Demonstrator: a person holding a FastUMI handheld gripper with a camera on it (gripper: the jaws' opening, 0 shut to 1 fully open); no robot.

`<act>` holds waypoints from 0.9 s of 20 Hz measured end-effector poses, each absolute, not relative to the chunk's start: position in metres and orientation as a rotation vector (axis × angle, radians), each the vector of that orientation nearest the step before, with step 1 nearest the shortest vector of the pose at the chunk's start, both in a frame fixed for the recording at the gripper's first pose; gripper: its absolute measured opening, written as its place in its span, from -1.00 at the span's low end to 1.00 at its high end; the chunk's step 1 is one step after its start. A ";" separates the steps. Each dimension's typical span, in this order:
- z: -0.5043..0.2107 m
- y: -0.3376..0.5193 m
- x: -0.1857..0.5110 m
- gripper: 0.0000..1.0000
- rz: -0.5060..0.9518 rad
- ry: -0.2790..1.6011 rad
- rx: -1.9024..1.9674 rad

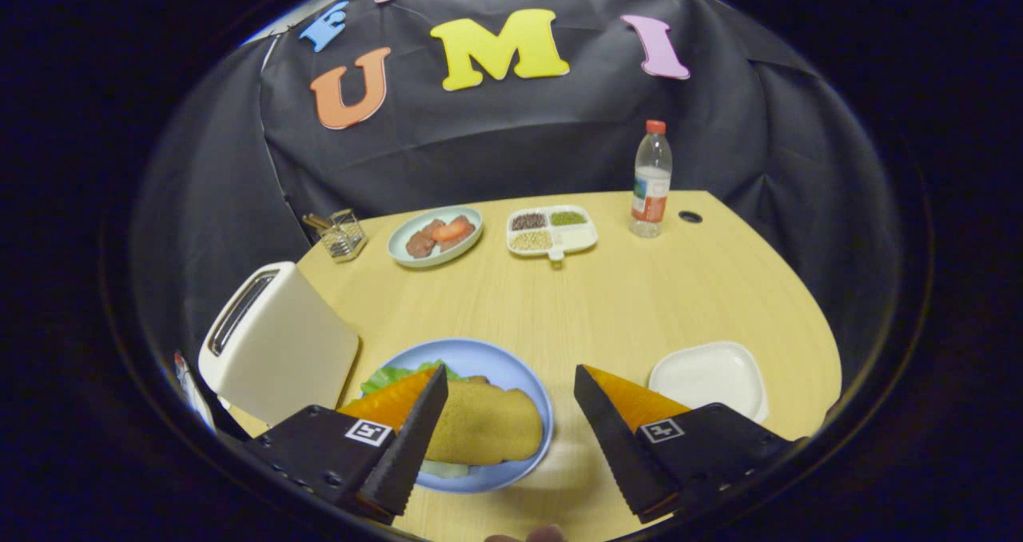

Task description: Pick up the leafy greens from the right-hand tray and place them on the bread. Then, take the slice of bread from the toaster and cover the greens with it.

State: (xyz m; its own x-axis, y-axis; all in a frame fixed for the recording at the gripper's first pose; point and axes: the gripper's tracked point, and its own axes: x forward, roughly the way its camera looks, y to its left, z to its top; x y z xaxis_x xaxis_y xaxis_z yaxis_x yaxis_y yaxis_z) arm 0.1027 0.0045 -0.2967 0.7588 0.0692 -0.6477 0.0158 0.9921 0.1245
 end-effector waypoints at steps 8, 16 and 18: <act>-0.127 -0.035 0.073 0.93 -0.045 0.382 0.060; -0.045 -0.049 0.018 0.92 -0.124 0.243 0.091; -0.043 -0.039 0.006 0.92 -0.112 0.242 0.079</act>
State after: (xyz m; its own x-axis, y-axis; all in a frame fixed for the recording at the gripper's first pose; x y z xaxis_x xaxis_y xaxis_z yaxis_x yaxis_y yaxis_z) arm 0.0057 -0.0391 -0.0428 0.9648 -0.1007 -0.2428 0.1198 0.9907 0.0650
